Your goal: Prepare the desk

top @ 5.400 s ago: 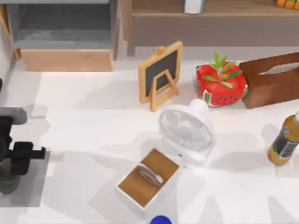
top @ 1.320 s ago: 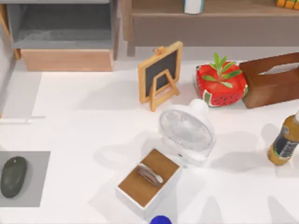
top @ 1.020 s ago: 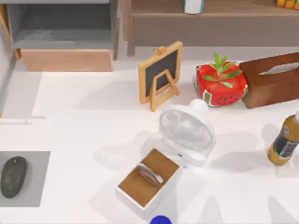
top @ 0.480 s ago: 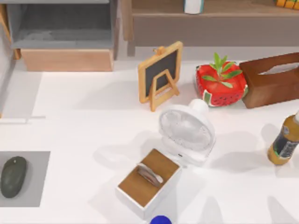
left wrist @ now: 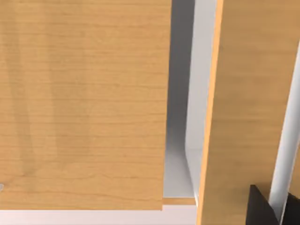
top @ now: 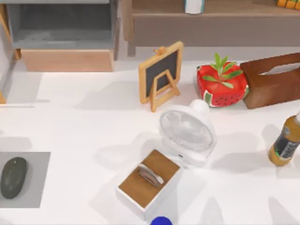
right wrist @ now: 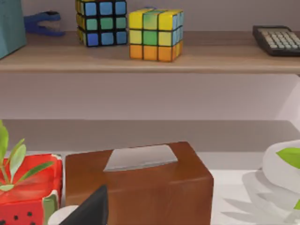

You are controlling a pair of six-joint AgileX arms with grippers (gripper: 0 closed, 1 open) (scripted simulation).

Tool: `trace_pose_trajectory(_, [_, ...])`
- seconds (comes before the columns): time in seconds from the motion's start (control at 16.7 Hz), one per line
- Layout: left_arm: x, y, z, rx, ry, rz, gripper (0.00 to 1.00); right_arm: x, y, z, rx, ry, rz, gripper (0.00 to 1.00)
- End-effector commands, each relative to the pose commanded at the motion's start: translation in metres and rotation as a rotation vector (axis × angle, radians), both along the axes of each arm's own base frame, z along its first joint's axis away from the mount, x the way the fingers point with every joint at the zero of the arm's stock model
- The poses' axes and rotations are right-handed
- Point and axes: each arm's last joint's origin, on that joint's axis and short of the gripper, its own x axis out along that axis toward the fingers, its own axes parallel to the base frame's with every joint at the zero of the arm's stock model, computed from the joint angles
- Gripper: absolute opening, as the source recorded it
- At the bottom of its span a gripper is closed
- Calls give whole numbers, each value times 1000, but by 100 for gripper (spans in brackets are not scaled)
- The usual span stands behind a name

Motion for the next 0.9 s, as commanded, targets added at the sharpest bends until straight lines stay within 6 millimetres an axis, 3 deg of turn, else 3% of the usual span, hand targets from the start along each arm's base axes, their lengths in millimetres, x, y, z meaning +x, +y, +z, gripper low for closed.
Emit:
trace_pose_trajectory(0.18, [16,-2,0,-1,3,1,0,0,0,0,0,0,0,100])
trace_pose_trajectory(0.48, [19,-2,-4,-11,18,3,0,0,0,0,0,0,0,100])
trace_pose_trajectory(0.9, [72,0,1,0,-2,4,0,0,0,0,0,0,0,100])
